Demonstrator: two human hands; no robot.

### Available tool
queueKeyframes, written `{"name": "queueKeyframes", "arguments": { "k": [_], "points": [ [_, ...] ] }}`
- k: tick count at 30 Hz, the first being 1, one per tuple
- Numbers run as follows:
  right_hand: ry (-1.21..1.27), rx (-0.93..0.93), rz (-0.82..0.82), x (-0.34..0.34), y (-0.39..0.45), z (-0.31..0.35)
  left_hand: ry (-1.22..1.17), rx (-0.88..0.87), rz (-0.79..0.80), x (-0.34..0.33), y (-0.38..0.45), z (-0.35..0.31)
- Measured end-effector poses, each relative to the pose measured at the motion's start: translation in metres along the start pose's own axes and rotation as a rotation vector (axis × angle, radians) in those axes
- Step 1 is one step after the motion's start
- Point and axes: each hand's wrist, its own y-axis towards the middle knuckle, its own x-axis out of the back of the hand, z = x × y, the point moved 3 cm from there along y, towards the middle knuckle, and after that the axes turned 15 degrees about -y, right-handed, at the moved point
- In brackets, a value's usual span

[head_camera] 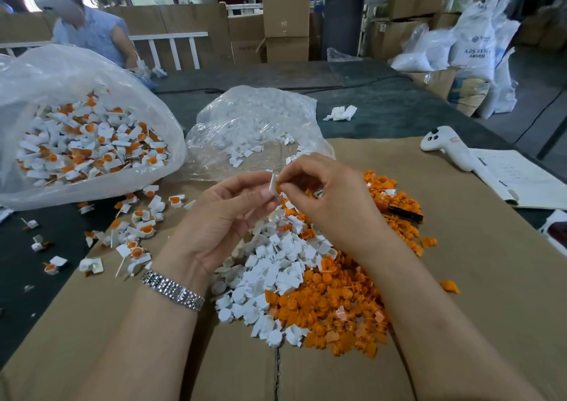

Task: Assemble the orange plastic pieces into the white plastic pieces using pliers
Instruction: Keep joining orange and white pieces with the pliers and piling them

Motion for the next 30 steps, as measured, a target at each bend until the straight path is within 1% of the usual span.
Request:
{"name": "queueKeyframes", "arguments": {
  "k": [5, 9, 11, 13, 19, 23, 27, 30],
  "points": [
    [0.156, -0.138, 0.065, -0.001, 0.0, -0.004, 0.172, -0.148, 0.048, -0.004, -0.001, 0.001],
    [0.275, -0.104, 0.128, 0.005, -0.001, -0.004, 0.07, -0.141, 0.065, -0.004, -0.001, -0.001],
    [0.266, -0.068, 0.128, 0.007, -0.002, -0.002, 0.037, -0.127, 0.071, -0.003, -0.001, -0.002],
    [0.232, -0.048, 0.093, 0.008, -0.001, -0.001, 0.033, -0.123, 0.081, -0.004, -0.001, -0.001],
    [0.182, -0.028, 0.011, 0.01, -0.001, -0.001, 0.049, -0.162, 0.086, -0.005, -0.002, -0.001],
    [0.143, 0.054, 0.037, 0.011, -0.001, 0.002, 0.062, -0.136, 0.102, -0.005, -0.003, -0.001],
    [0.14, 0.035, 0.085, 0.011, -0.001, 0.0, 0.083, -0.068, 0.087, -0.001, -0.003, -0.003],
    [0.136, 0.033, 0.071, 0.012, -0.001, 0.0, 0.097, -0.079, 0.078, -0.001, -0.003, -0.003]
  ]
}}
